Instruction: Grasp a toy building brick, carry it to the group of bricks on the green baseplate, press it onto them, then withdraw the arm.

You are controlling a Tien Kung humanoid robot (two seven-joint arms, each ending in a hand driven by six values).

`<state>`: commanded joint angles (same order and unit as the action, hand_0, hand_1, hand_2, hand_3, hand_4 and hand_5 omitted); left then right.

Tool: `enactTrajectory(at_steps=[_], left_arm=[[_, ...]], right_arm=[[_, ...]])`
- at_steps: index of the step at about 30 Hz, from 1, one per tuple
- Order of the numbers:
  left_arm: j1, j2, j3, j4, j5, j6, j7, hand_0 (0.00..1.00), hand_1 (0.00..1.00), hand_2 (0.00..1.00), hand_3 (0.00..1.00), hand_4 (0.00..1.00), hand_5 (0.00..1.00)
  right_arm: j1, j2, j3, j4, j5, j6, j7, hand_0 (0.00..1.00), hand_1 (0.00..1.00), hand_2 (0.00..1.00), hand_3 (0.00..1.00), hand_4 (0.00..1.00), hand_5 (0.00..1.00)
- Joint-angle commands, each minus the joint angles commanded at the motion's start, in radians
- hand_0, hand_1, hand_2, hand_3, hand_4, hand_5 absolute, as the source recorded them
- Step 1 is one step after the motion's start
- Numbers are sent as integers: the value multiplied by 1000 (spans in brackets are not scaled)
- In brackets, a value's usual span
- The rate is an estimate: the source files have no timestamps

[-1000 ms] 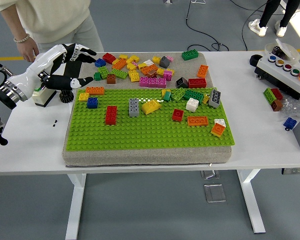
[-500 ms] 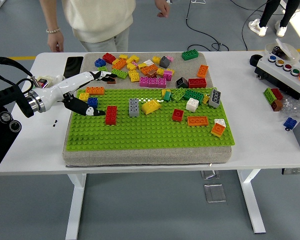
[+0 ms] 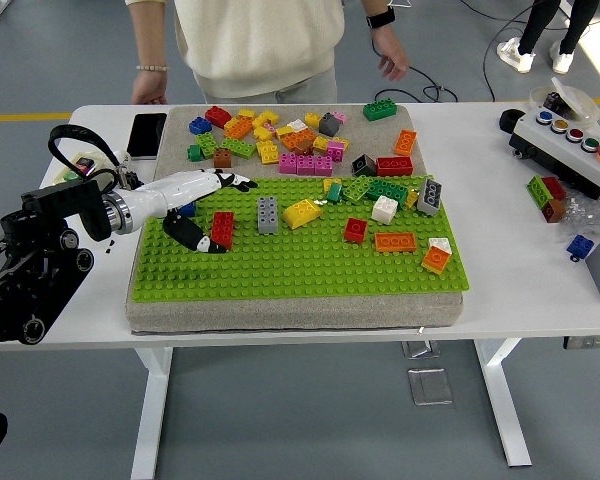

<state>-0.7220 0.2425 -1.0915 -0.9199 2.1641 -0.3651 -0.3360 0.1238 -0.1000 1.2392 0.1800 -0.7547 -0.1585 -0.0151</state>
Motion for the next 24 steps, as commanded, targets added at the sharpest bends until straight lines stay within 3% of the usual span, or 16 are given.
enactTrajectory(at_steps=[9,24], left_arm=[[-79,-18,74,129,105,25,-16,998,960,934,960,927,81],[-139,-49,101,265,105,30,-6,998,958,924,961,930,78]], right_arm=[[2,0,-13,0,2,-2,-1,723,638,682,623,946,488],[3,2,-23,0,3,-1,-2,723,638,682,621,946,489]])
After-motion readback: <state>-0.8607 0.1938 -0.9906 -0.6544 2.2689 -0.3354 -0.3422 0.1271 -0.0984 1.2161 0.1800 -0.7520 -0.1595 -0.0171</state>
